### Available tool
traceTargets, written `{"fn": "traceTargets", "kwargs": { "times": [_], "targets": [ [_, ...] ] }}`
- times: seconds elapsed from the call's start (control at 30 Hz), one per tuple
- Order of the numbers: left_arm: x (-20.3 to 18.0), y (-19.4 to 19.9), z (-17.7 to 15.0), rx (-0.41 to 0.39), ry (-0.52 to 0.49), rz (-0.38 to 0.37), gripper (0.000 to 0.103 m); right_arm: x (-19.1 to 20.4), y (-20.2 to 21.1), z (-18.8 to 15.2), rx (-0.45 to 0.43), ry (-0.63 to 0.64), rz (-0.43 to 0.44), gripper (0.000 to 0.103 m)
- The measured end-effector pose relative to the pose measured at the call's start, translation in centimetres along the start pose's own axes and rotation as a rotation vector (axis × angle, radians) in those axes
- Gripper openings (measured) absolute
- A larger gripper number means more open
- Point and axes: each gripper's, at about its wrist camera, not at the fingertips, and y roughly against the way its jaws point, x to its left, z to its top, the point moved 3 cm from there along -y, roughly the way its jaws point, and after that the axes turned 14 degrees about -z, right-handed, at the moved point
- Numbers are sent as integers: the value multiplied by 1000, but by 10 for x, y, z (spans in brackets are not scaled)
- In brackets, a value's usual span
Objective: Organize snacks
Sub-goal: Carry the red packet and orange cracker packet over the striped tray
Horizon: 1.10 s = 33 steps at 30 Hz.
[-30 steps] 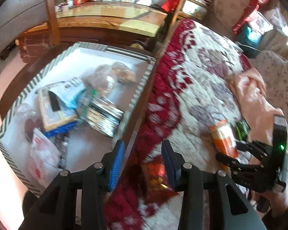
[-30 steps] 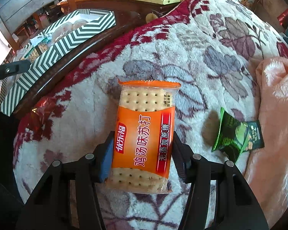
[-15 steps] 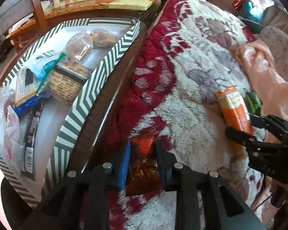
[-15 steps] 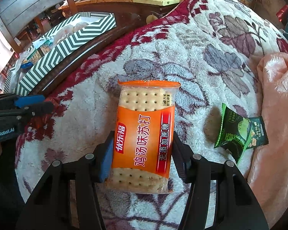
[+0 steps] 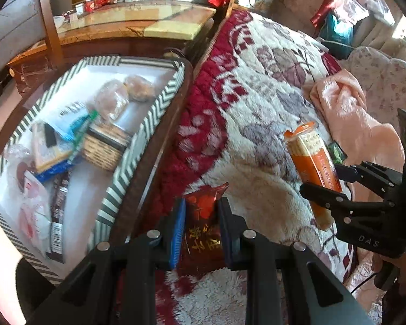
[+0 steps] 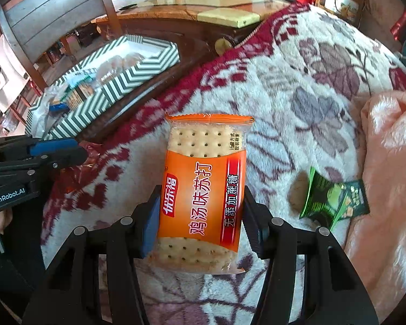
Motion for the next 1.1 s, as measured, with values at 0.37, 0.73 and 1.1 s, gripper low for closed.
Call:
{"fn": "traceTargets", "kwargs": {
  "times": [0.37, 0.73, 1.1],
  "targets": [
    [34, 31, 16, -80, 48, 61, 26, 32, 22, 38, -71, 69, -29, 54],
    [73, 49, 23, -123, 98, 105, 26, 69, 34, 62, -109, 150, -44, 54],
    [107, 53, 19, -136, 159, 107, 26, 109, 31, 86, -119, 247, -51, 54]
  ]
}}
